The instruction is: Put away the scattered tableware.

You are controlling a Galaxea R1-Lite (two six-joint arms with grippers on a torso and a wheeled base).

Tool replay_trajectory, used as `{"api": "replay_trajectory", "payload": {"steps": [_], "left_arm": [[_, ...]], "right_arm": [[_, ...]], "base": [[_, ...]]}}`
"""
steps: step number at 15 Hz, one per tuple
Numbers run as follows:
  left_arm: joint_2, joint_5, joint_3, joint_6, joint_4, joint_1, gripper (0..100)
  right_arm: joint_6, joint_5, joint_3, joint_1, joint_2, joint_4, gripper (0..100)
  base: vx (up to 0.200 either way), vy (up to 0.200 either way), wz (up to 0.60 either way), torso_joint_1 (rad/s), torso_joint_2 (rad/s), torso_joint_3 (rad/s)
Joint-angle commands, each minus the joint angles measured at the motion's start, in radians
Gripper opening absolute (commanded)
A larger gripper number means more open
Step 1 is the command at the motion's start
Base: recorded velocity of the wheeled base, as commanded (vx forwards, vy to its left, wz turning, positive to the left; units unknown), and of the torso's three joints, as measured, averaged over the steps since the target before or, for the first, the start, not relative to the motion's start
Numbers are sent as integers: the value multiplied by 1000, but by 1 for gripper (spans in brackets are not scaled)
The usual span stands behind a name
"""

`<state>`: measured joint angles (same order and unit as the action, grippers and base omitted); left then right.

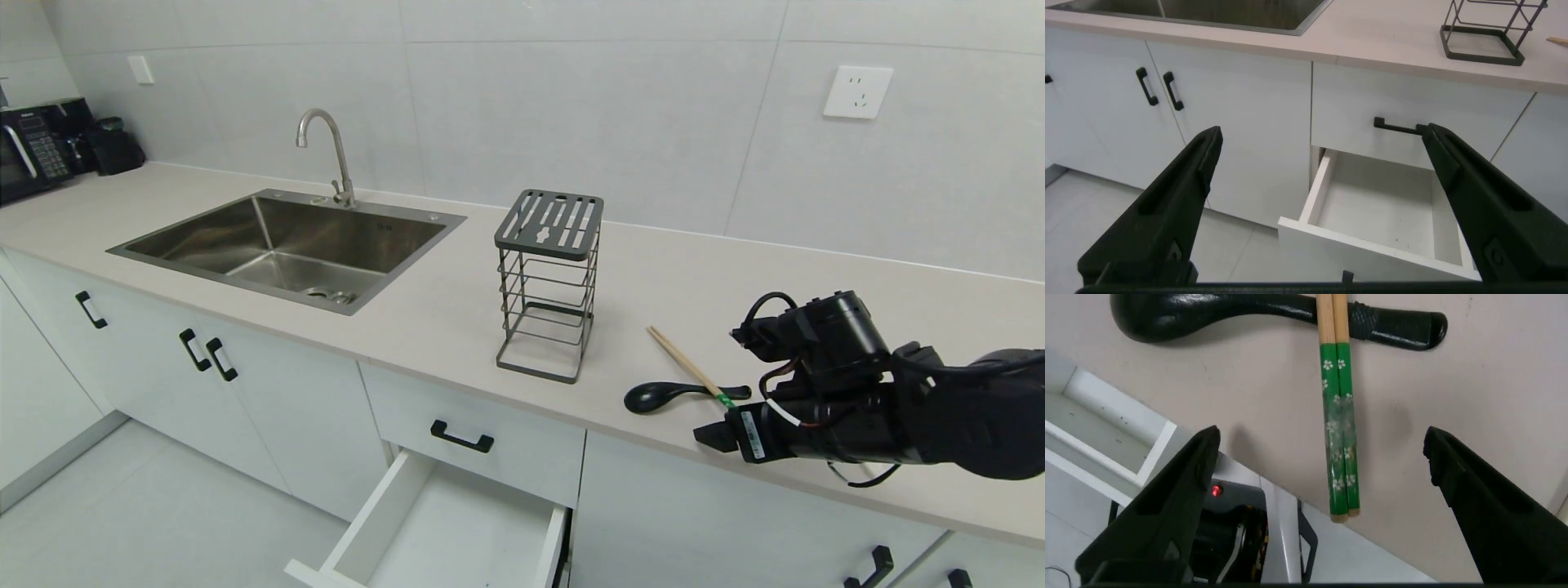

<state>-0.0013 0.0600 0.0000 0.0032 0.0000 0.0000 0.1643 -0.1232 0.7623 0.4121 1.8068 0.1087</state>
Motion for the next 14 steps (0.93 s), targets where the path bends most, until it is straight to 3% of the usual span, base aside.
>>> {"api": "replay_trajectory", "payload": {"steps": [1,2,11,14], "left_arm": [[1,0,0,0,0,0,100],[1,0,0,0,0,0,100],[1,0,0,0,0,0,100],[1,0,0,0,0,0,100]], "right_arm": [[0,-1,5,4,11,0,100],[1,-3,5,5,12,0,0],[27,-6,31,-10,6,0,0],[26,-47,18,-4,-98,0,0]], "base": [[0,0,0,0,0,0],[0,0,0,0,0,0],[0,0,0,0,0,0],[0,0,0,0,0,0]]}}
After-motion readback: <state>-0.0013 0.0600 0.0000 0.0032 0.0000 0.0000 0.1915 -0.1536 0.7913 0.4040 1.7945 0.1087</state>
